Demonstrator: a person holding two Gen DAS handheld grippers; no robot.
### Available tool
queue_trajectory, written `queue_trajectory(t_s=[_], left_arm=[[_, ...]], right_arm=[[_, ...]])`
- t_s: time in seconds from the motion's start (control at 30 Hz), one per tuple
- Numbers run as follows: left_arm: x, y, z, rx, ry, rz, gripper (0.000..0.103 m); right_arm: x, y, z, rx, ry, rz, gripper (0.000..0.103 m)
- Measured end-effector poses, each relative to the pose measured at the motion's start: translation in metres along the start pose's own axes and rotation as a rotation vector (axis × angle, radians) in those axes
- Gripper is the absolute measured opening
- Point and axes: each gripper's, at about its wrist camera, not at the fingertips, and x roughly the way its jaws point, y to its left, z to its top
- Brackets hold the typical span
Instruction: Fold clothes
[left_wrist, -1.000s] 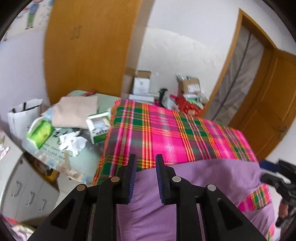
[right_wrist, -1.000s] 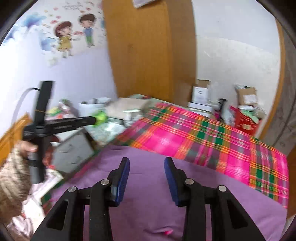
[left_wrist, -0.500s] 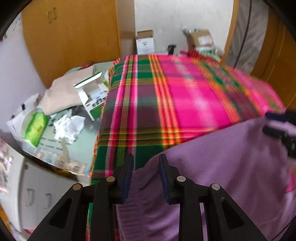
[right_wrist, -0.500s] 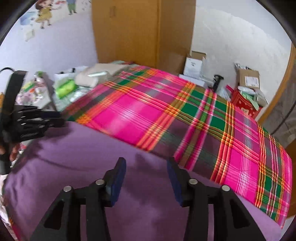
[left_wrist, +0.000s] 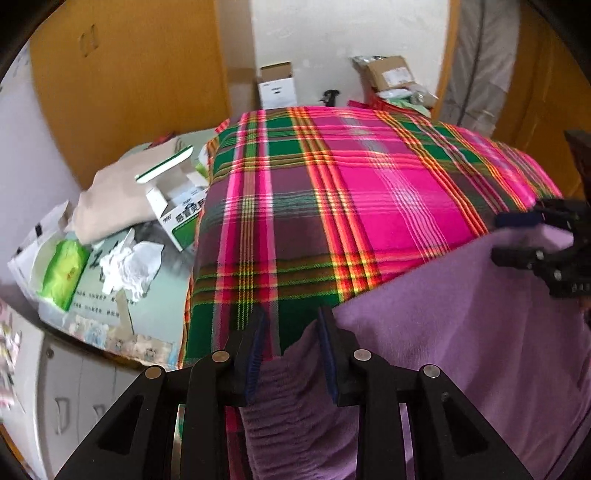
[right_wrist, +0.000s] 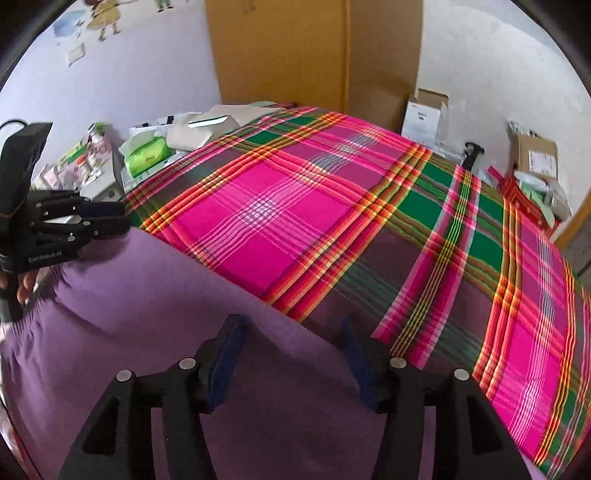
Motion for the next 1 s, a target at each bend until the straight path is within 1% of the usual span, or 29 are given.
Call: queue_trajectory(t_s=[0.07,0.13,0.27,0.37,0.4,0.47,0.57,0.63,0.7,0.73,0.8,0.87,0.93,0.97,1.0], left_arm=[[0.000,0.000,-0.002,0.018,-0.002,-0.013,0.029],[-0.001,-0.001,-0.003,0.028,-0.006,-0.022,0.029],[-0.003,-0.003,-0.005,0.042,-0.014,-0.010,0.029],[-0.007,-0.010,-0.010,0.084,-0.007,-0.022,0.029],[-0.009,-0.013,-0.013,0.114,-0.012,-0.034,0.029],[-0.010,-0.014,-0.016,0.143,-0.024,-0.041,0.029],[-0.010,-0.009,-0.016,0.117,-0.024,-0.068,0.029],[-0.009,-0.009,-0.014,0.093,-0.008,-0.069,0.029],[-0.009,-0.010,-0.013,0.096,-0.004,-0.064,0.029],[-0.009,-0.009,-0.013,0.089,-0.005,-0.070,0.029],[-0.009,-0.007,-0.013,0.066,-0.007,-0.078,0.028],[-0.008,-0.002,-0.013,0.038,-0.008,-0.083,0.018],[-0.009,-0.001,-0.013,0.026,-0.010,-0.084,0.008],[-0.011,-0.002,-0.014,0.027,-0.015,-0.081,0.006],[-0.012,-0.002,-0.014,0.029,-0.020,-0.077,0.003]], right_arm=[[-0.001,-0.002,-0.001,0.001,-0.008,0.010,0.058],[-0.001,0.000,-0.003,-0.008,-0.013,0.000,0.058],[-0.001,-0.001,-0.004,0.002,-0.014,-0.001,0.058],[-0.004,0.000,-0.007,0.000,-0.013,-0.001,0.058],[-0.004,0.001,-0.008,-0.004,-0.012,0.000,0.058],[-0.005,0.001,-0.009,-0.013,-0.011,0.003,0.058],[-0.005,0.001,-0.010,-0.011,-0.016,0.001,0.058],[-0.006,0.001,-0.010,-0.012,-0.020,-0.002,0.058],[-0.006,0.002,-0.011,-0.013,-0.023,-0.004,0.058],[-0.006,0.001,-0.011,-0.013,-0.024,-0.003,0.056],[-0.007,0.001,-0.012,-0.012,-0.027,-0.002,0.048],[-0.009,-0.001,-0.013,-0.005,-0.032,0.011,0.032],[-0.011,-0.004,-0.015,0.009,-0.035,0.021,0.024],[-0.011,-0.004,-0.015,0.014,-0.034,0.019,0.017],[-0.012,-0.004,-0.015,0.018,-0.033,0.015,0.013]])
